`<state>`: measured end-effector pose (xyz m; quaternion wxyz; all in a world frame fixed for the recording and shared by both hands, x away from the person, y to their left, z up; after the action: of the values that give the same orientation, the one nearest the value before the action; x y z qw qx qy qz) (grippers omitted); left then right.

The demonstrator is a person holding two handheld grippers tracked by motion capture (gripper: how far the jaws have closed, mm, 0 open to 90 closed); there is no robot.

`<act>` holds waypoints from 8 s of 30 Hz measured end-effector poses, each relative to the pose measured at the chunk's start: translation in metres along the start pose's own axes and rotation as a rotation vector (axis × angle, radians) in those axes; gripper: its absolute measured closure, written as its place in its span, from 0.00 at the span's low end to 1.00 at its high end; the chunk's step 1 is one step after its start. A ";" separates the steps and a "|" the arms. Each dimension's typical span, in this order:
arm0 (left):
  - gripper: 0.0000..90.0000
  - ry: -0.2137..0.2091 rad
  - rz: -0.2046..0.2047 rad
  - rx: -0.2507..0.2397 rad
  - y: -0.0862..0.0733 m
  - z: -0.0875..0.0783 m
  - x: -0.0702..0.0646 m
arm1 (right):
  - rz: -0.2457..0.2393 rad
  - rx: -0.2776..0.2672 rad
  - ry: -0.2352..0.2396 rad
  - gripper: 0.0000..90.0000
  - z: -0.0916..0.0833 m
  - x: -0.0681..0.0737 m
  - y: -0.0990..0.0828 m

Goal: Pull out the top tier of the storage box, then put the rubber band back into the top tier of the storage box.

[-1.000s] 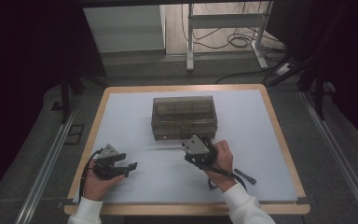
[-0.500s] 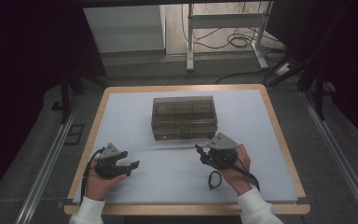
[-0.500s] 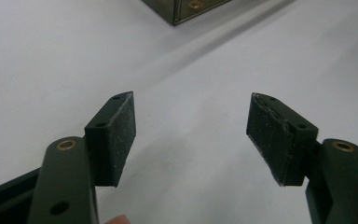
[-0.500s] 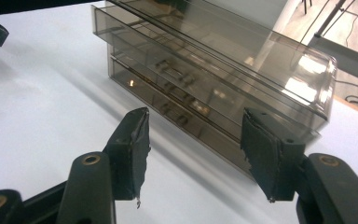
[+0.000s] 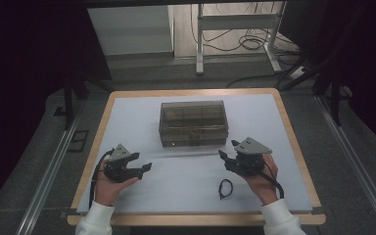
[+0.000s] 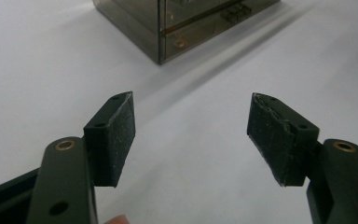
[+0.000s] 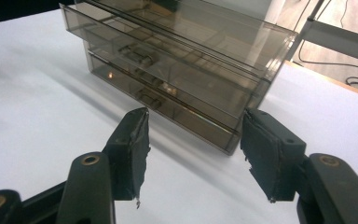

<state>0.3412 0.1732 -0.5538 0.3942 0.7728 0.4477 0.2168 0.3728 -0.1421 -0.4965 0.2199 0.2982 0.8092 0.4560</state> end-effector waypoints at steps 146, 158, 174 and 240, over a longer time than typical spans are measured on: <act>0.89 -0.044 0.073 -0.076 0.035 0.019 -0.028 | 0.012 0.057 0.081 0.84 0.014 -0.016 -0.021; 0.89 -0.049 0.069 -0.079 0.031 0.016 -0.031 | 0.004 0.053 0.082 0.84 0.010 -0.012 -0.025; 0.80 -0.067 0.049 -0.084 0.029 0.018 -0.029 | -0.043 0.058 0.073 0.76 0.012 -0.010 -0.025; 0.41 -0.038 -0.005 -0.044 -0.010 0.003 -0.006 | -0.010 0.171 0.136 0.50 -0.017 0.006 -0.039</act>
<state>0.3346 0.1694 -0.5632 0.4203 0.7666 0.4373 0.2110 0.3466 -0.1639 -0.5228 0.1406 0.2800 0.8597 0.4034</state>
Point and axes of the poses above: each handheld gripper's, and its own axes: z roughly forward along the jaws, y roughly out of its top, x roughly to its left, the point moved 8 cm from there along z, roughly forward along the jaws, and after that the axes turned 8 degrees about y, right-handed, at the moved point
